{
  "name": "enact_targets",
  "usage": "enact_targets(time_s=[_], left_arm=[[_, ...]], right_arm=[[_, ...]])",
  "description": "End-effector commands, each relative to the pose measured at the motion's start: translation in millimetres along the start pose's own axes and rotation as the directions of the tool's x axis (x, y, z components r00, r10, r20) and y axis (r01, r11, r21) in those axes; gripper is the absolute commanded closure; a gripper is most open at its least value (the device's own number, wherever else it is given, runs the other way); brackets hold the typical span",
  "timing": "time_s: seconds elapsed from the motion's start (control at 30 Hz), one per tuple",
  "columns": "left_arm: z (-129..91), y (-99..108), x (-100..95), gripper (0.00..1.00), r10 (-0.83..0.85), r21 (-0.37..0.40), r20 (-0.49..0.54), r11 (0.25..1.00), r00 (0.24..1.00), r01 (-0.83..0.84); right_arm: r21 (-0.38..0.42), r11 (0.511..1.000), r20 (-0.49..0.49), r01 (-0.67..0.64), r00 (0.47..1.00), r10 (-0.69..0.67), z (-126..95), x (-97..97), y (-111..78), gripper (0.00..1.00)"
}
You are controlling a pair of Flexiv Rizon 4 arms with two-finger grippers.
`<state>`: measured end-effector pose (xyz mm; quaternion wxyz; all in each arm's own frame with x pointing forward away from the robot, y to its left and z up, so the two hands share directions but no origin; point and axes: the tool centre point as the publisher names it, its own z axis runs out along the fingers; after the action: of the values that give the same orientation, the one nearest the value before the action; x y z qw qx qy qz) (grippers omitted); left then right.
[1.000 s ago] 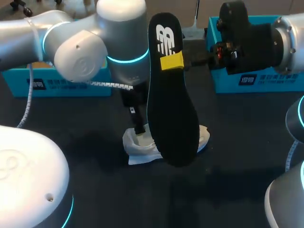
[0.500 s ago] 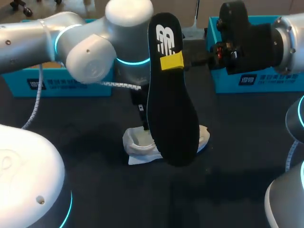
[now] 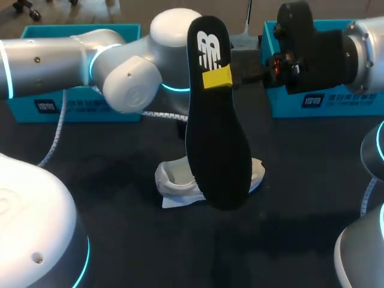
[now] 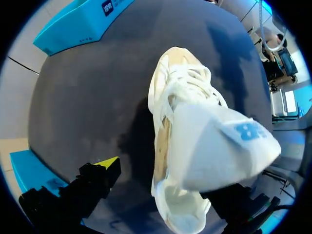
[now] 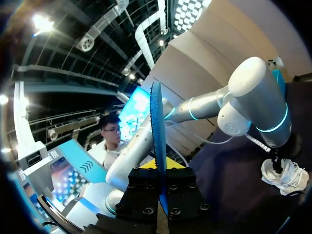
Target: Take the shoe out of the shoebox, open the shoe tongue, remove and reinsert the insole, then place the shoe into the shoebox
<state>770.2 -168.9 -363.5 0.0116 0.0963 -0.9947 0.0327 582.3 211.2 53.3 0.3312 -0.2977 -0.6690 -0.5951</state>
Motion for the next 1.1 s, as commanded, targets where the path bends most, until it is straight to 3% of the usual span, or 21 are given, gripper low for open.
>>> enact_targets(time_s=[0.03,0.23,0.6,0.73,1.1], left_arm=[[11,-12,1.2,0.29,0.005,-0.005,-0.016,1.0,1.0,-0.005],[19,-15,8.5,0.25,0.02,0.003,-0.044,1.0,0.999,-0.019],[29,-8,18.4,0.3,-0.013,0.022,-0.068,1.0,0.998,0.015],[23,-5,16.7,0.34,-0.017,0.051,-0.067,0.998,0.998,0.021],[11,3,8.4,0.28,0.011,0.081,-0.076,0.997,0.997,-0.005]], right_arm=[[0.001,1.0,0.0,-0.001,1.0,0.001,4,-1.1,1.9,1.0],[0.001,1.0,0.0,-0.001,1.0,0.001,4,-1.1,1.9,1.0],[0.001,1.0,0.0,-0.001,1.0,0.001,4,-1.1,1.9,1.0],[0.001,1.0,0.0,-0.001,1.0,0.001,4,-1.1,1.9,1.0],[0.001,1.0,0.0,-0.001,1.0,0.001,4,-1.1,1.9,1.0]])
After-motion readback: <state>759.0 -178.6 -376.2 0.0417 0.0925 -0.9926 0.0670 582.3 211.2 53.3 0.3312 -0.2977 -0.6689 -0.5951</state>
